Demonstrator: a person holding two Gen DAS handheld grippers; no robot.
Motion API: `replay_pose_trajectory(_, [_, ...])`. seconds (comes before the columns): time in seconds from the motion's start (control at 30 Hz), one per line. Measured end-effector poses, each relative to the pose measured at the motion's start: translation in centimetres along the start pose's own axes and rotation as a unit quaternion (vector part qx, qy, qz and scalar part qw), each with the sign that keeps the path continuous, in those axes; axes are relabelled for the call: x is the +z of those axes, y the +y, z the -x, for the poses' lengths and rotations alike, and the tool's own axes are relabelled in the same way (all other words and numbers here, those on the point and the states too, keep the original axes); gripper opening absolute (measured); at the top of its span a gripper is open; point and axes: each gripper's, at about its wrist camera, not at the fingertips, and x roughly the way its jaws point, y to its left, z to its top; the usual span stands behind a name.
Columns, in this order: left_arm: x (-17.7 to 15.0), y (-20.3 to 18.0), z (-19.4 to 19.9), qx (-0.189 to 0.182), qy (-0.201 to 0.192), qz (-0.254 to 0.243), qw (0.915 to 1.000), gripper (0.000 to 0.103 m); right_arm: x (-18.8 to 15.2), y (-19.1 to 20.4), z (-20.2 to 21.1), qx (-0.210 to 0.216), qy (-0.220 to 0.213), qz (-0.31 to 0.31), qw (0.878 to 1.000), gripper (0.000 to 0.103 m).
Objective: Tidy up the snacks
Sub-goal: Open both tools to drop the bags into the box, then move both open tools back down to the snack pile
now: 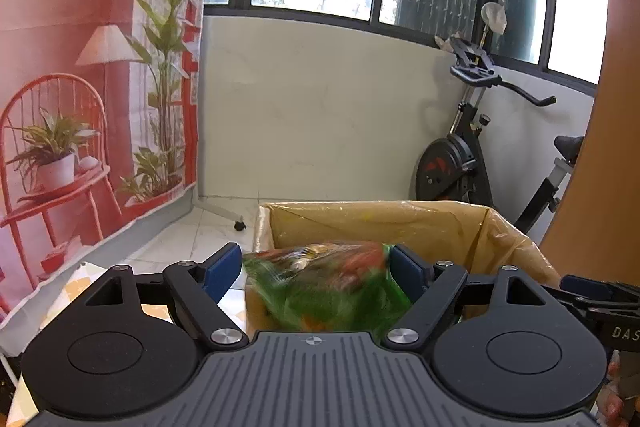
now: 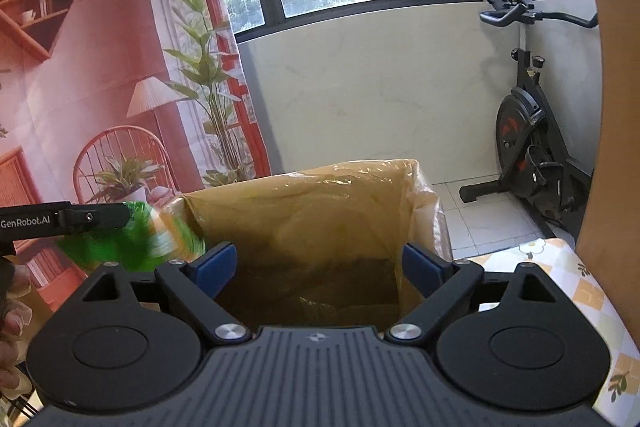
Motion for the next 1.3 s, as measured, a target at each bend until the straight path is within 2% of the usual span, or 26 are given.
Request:
replay_pose_trajectory(0.23, [0.1, -0.3, 0.6, -0.001, -0.001, -0.005, 1.0, 0.084, -0.8, 0.3, 2.4, 0.005, -0.007, -0.013, 1.0, 0.092])
replay_pose_trajectory(0.3, [-0.1, -0.7, 0.6, -0.002, -0.007, -0.016, 0.9998, 0.076, -1.0, 0.5, 2.9, 0.006, -0.009, -0.013, 1.0, 0.092])
replay_pose_trajectory(0.37, [-0.2, -1.1, 0.2, -0.016, -0.003, -0.024, 0.9996, 0.06, -1.3, 0.6, 3.5, 0.006, -0.011, -0.015, 1.0, 0.092])
replay_pose_trajectory(0.4, [-0.2, -1.5, -0.4, -0.025, 0.004, -0.025, 0.9994, 0.058, -1.5, 0.6, 3.7, 0.007, -0.011, -0.017, 1.0, 0.092])
replay_pose_trajectory(0.47, [-0.1, -2.4, -1.7, -0.019, 0.008, -0.044, 0.9988, 0.058, -1.8, 0.6, 4.2, 0.009, -0.01, -0.019, 1.0, 0.092])
replay_pose_trajectory(0.6, [-0.2, -3.7, -4.5, -0.007, 0.025, -0.072, 0.997, 0.061, -2.2, 0.4, 4.9, 0.003, -0.008, -0.022, 1.0, 0.092])
replay_pose_trajectory(0.67, [-0.1, -3.6, -4.7, -0.023, 0.035, -0.061, 0.9973, 0.071, -2.5, 0.1, 5.4, 0.0, -0.009, -0.025, 1.0, 0.092])
replay_pose_trajectory(0.77, [-0.2, -2.7, -3.6, -0.044, 0.021, -0.042, 0.9979, 0.085, -2.9, -0.4, 6.3, -0.007, -0.01, -0.024, 1.0, 0.092])
replay_pose_trajectory(0.93, [-0.6, -0.8, -1.3, -0.042, 0.026, -0.021, 0.9986, 0.086, -3.7, -1.1, 6.7, -0.011, 0.0, -0.039, 0.999, 0.092])
replay_pose_trajectory(1.3, [-1.6, 3.6, 6.4, -0.004, 0.011, -0.027, 0.9996, 0.086, -5.6, -0.4, 8.3, 0.006, 0.016, -0.044, 0.999, 0.092])
